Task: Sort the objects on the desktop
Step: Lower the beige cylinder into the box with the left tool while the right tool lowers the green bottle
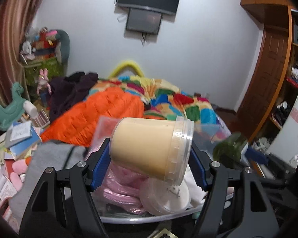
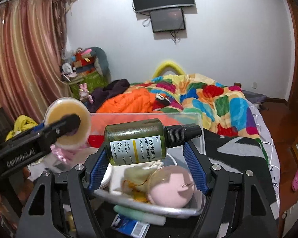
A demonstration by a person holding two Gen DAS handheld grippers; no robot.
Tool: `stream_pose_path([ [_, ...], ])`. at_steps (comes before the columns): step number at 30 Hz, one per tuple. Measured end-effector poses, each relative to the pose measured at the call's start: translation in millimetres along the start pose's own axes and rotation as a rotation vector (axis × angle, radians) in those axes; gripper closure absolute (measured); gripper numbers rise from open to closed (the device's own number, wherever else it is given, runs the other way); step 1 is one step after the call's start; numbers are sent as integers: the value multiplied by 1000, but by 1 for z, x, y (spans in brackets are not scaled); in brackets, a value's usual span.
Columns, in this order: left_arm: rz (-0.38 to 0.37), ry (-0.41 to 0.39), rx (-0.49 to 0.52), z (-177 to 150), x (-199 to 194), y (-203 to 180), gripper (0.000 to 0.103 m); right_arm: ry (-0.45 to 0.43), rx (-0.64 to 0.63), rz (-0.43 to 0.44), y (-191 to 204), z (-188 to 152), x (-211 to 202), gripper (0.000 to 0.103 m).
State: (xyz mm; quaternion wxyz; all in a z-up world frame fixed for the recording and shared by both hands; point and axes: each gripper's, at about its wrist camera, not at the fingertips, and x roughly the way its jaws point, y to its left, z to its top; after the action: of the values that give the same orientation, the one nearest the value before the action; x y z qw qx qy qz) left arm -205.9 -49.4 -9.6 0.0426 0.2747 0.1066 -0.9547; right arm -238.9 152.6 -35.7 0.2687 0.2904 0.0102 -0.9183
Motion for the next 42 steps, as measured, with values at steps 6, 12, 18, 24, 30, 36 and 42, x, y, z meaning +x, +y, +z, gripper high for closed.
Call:
stream_pose_path([
  [6, 76, -53, 104, -12, 6, -19, 38, 20, 10, -44, -9, -5, 18, 33],
  [12, 82, -57, 111, -12, 7, -18, 38, -9, -6, -49, -6, -10, 17, 32],
  [18, 85, -67, 116, -15, 7, -17, 37, -30, -17, -49, -2, -13, 15, 33],
  [24, 86, -71, 128, -18, 8, -19, 36, -34, -34, -48, -1, -17, 14, 32],
  [30, 45, -81, 113, -21, 1, -17, 31, -21, -20, -3, -4, -18, 6, 32],
  [36, 60, -104, 118, -25, -7, -19, 23, -8, -21, 12, -1, -24, -2, 30],
  [42, 55, -129, 112, -30, -20, -18, 20, -7, -22, 17, 2, -27, -14, 24],
])
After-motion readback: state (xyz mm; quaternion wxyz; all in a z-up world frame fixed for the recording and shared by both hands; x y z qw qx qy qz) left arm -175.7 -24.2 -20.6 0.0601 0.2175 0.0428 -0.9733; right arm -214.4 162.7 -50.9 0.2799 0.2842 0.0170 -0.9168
